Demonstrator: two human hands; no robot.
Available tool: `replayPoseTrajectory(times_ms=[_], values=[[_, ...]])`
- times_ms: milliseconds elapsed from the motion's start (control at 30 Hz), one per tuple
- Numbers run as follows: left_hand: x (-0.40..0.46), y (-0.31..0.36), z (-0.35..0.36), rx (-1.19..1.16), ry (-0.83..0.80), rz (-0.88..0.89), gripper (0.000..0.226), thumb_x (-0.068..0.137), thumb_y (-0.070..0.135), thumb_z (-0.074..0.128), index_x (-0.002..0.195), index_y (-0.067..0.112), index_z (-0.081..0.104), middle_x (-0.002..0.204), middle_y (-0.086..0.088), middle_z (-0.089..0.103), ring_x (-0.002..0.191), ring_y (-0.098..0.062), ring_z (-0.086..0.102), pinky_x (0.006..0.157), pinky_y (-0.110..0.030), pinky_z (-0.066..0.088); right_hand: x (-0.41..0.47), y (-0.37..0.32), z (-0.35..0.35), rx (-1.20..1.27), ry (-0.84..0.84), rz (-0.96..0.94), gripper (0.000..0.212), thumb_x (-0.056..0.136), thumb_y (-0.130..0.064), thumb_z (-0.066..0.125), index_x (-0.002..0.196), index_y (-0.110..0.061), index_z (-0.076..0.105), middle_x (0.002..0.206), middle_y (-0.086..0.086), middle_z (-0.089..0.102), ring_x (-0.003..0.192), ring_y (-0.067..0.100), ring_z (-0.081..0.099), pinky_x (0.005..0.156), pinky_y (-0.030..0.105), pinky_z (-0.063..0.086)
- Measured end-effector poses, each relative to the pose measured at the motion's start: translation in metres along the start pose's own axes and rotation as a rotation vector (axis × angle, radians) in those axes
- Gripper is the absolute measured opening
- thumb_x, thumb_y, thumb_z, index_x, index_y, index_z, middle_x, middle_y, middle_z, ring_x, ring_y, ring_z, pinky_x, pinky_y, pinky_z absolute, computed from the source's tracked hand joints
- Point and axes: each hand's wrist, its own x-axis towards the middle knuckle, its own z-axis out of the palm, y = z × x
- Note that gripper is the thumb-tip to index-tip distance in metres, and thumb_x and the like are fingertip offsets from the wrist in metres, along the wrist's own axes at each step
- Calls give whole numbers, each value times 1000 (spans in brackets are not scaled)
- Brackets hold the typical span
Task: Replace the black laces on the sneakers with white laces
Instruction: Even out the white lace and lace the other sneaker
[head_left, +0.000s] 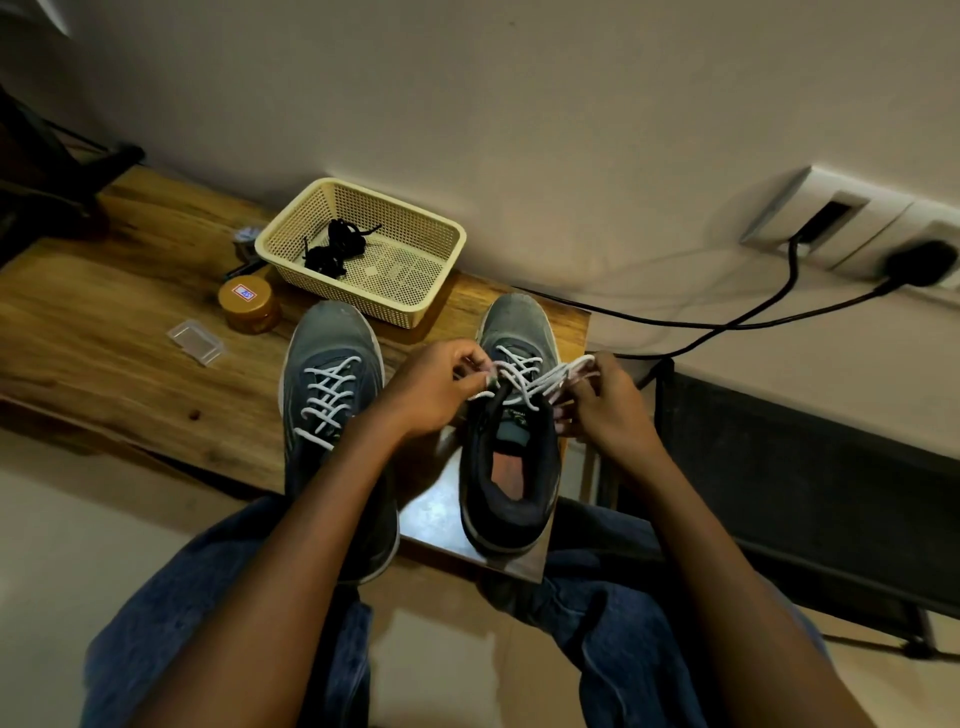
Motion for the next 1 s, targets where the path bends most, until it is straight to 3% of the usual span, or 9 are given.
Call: replayPoseTrajectory(times_ms=[133,200,233,333,567,667,767,900,1000], values=[[0,4,-3,-47,63,-5,8,97,17,49,100,13,55,65,11,48,53,3,45,52,-17,34,1,-2,1,61,4,41,10,102,-5,33,99,-7,41,77,11,56,65,21,54,55,32,48],[0,5,-3,-54,42,-4,13,96,18,51,101,10,59,70,7,56,59,-2,53,58,-23,43,1,-2,0,59,1,47,9,102,-5,33,100,-7,41,77,11,56,66,21,55,56,31,49],[-1,5,-2,-50,14,-7,13,95,19,54,100,10,62,77,1,61,70,-10,59,69,-31,49,1,-1,1,58,1,49,9,102,-5,33,100,-8,42,78,11,57,67,21,56,56,31,50],[-1,2,1,-32,-31,-10,8,91,18,63,84,18,65,82,0,65,81,-18,62,84,-44,51,0,0,0,40,-5,48,9,102,-8,34,99,-10,42,81,11,58,67,20,58,58,31,52],[1,6,-3,-202,134,-14,13,99,24,48,95,15,56,90,-4,70,81,-20,67,76,-38,55,-1,-2,0,43,-13,51,9,103,-8,33,102,-9,42,81,12,58,66,20,59,56,29,53],[0,4,-1,-91,43,-37,5,95,21,56,95,18,60,92,-3,68,85,-17,64,81,-33,51,0,-1,0,40,-21,54,10,103,-9,33,100,-11,42,81,11,59,67,20,60,56,28,54],[-2,2,0,17,11,-50,11,92,14,61,83,18,65,89,-3,68,88,-21,64,87,-41,51,0,-2,0,33,-15,54,9,103,-10,33,103,-10,42,82,12,59,67,20,61,56,28,54],[-2,9,-5,-189,80,-85,17,100,14,44,87,21,53,92,-8,70,90,-27,67,81,-39,53,0,-2,0,26,-4,60,9,103,-10,33,105,-10,42,83,12,60,67,20,61,55,28,55],[-3,9,-5,-128,32,-92,12,99,18,48,94,16,58,96,-8,69,91,-26,65,76,-35,51,-1,-3,0,38,4,60,8,102,-10,35,107,-10,41,80,10,60,66,21,62,58,30,55]])
